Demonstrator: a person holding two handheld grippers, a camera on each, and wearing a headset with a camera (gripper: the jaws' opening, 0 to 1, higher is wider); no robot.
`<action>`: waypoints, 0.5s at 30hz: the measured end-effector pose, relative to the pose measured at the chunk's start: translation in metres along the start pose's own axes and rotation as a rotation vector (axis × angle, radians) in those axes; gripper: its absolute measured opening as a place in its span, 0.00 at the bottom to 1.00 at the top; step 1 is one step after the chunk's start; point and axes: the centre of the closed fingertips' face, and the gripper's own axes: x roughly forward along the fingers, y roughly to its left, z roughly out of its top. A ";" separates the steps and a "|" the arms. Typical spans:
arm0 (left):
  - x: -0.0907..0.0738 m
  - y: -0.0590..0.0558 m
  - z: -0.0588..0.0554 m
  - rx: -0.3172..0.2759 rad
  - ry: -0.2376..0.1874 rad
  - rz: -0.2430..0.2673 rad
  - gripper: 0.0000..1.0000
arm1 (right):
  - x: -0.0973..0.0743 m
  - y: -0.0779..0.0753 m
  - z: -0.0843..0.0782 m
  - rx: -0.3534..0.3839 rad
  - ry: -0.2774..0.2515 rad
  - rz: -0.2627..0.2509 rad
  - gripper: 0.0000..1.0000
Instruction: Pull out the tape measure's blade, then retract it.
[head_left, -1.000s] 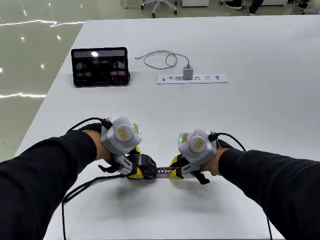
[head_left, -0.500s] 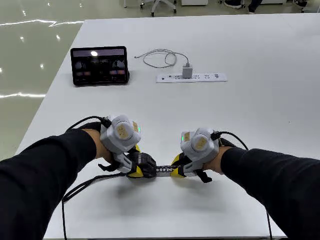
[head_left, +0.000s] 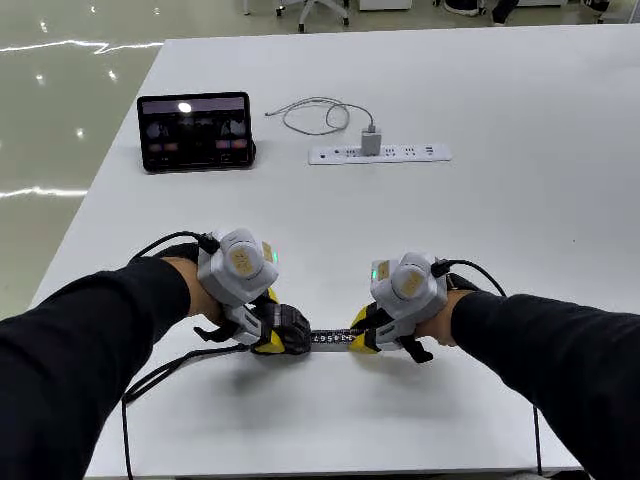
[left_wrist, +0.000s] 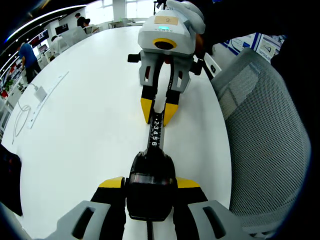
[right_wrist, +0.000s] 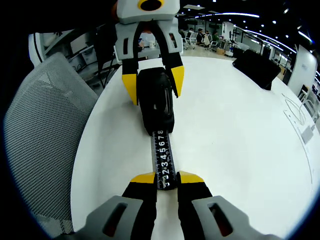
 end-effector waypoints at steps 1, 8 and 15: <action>0.000 0.000 0.000 -0.001 -0.001 0.000 0.32 | -0.001 0.000 -0.001 0.002 0.002 0.000 0.10; 0.000 0.000 0.000 -0.002 -0.003 0.002 0.32 | -0.006 0.001 -0.007 0.005 0.006 0.002 0.10; 0.000 0.000 0.001 -0.003 -0.004 0.002 0.32 | -0.010 -0.001 -0.014 0.010 0.010 0.000 0.10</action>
